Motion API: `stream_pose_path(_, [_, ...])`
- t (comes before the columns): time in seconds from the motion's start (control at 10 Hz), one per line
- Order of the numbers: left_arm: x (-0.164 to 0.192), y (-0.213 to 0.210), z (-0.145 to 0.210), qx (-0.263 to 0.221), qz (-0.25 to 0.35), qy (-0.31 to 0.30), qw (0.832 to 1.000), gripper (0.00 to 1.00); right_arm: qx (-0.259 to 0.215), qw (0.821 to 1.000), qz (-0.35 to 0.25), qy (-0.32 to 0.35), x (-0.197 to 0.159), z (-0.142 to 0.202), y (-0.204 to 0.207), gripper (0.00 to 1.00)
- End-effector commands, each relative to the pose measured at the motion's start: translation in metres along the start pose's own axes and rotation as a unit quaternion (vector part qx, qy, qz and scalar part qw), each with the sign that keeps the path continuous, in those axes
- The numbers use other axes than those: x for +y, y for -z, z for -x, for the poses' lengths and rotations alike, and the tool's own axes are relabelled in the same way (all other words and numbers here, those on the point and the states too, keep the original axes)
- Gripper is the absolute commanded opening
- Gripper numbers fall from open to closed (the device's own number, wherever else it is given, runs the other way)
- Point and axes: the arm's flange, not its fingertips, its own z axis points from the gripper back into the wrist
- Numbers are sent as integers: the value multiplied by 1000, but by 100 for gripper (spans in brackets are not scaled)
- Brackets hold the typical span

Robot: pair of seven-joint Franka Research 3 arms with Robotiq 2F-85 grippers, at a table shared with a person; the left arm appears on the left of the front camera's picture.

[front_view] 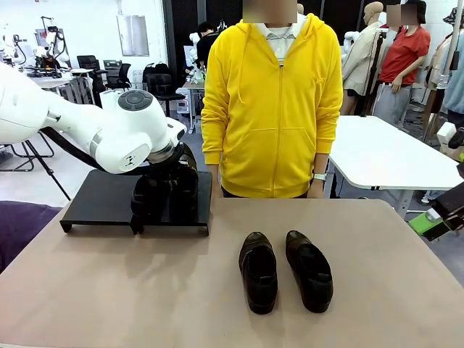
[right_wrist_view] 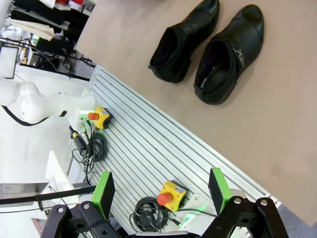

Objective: Organize the shoes by placing them on the stand.
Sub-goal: Place the Shoe from the middle of the table onto the Shoes Stand.

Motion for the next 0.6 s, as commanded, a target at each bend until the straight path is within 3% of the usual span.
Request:
stream_pose_path(0.0, [-2, -5, -7, 9, 4, -1, 1000, 0, -1, 1000, -5, 3, 3, -3, -2, 100])
stream_pose_path(0.2, [-2, -4, -8, 5, 2, -10, 1000, 0, -1, 1000, -5, 3, 3, -3, -2, 100])
stream_pose_path(0.3, [-2, -4, -8, 2, 5, -7, 1000, 56, -1, 1000, -5, 3, 3, -3, -2, 100])
stream_pose_path(0.4, [-3, -4, -8, -1, 3, -4, 1000, 100, -1, 1000, -5, 3, 3, -3, -2, 100])
stream_pose_path(0.5, [-3, -5, -7, -5, 4, -4, 1000, 100, -1, 1000, -5, 3, 3, -3, -2, 100])
